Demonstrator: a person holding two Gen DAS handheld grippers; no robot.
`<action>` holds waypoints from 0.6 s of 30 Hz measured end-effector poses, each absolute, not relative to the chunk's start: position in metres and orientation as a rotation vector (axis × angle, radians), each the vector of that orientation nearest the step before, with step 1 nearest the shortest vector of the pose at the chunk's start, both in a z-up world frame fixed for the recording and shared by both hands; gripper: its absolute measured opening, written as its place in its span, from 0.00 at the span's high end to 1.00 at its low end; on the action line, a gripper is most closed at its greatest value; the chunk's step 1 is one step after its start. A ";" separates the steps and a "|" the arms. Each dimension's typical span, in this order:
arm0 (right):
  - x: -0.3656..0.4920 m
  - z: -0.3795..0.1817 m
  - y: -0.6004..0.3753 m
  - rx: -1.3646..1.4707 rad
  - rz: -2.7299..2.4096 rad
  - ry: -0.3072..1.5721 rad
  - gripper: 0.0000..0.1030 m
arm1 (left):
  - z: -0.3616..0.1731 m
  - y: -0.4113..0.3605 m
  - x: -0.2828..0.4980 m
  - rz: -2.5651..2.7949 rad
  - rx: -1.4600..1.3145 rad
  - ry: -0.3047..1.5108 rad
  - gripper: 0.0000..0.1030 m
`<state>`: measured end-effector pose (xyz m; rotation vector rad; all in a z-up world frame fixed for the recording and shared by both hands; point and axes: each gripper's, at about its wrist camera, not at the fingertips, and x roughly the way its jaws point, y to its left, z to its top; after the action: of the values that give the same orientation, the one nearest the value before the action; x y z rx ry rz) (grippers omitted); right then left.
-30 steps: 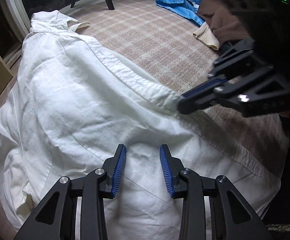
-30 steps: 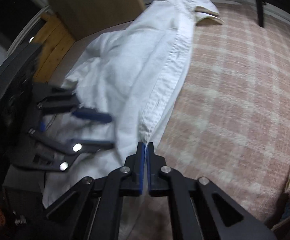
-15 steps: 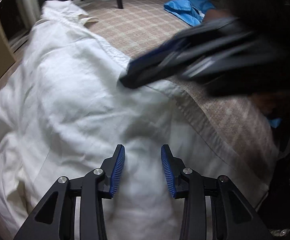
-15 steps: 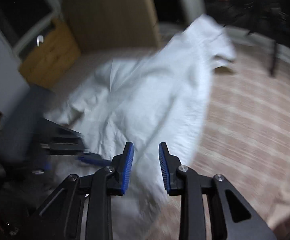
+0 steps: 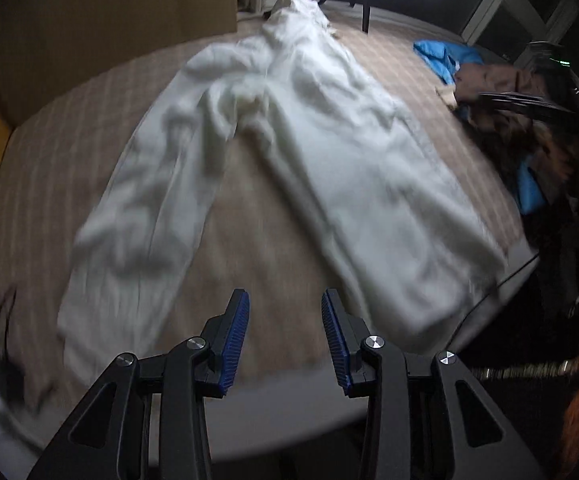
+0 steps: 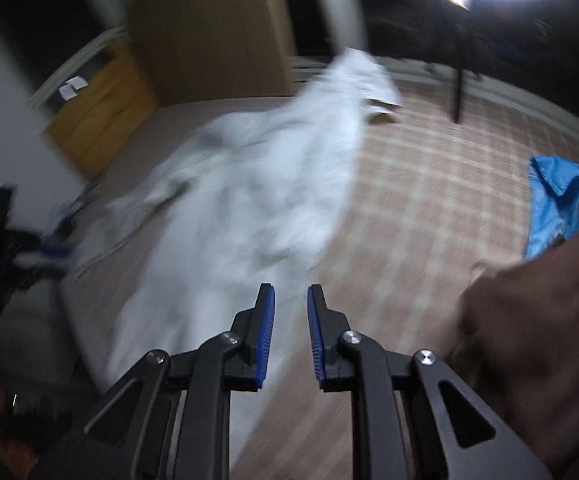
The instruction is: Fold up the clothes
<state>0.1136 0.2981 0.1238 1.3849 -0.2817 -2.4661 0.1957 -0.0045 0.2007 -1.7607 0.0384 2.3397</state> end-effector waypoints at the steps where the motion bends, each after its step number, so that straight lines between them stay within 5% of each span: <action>1: 0.128 0.128 0.279 1.362 -2.435 -0.274 0.64 | 0.191 0.000 0.203 2.316 -1.755 0.019 0.64; 3: 0.147 0.123 0.229 1.321 -2.360 -0.274 0.51 | 0.173 0.009 0.218 2.270 -1.742 -0.019 0.64; 6: 0.166 0.096 0.145 1.337 -2.233 -0.129 0.50 | 0.145 0.023 0.239 2.200 -1.721 -0.072 0.64; 13: 0.191 0.037 0.041 1.388 -2.270 0.543 0.51 | 0.121 0.026 0.258 2.140 -1.652 -0.162 0.64; 15: 0.188 0.032 0.051 1.443 -2.311 0.486 0.53 | 0.122 0.023 0.260 2.156 -1.615 -0.175 0.64; 18: 0.175 0.037 0.093 1.532 -2.347 0.066 0.66 | 0.121 0.030 0.257 2.176 -1.558 -0.176 0.64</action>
<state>0.1753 0.0932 0.0371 1.5316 0.0659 -2.3466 0.2570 0.0295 0.1209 -1.5582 -0.1760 2.1764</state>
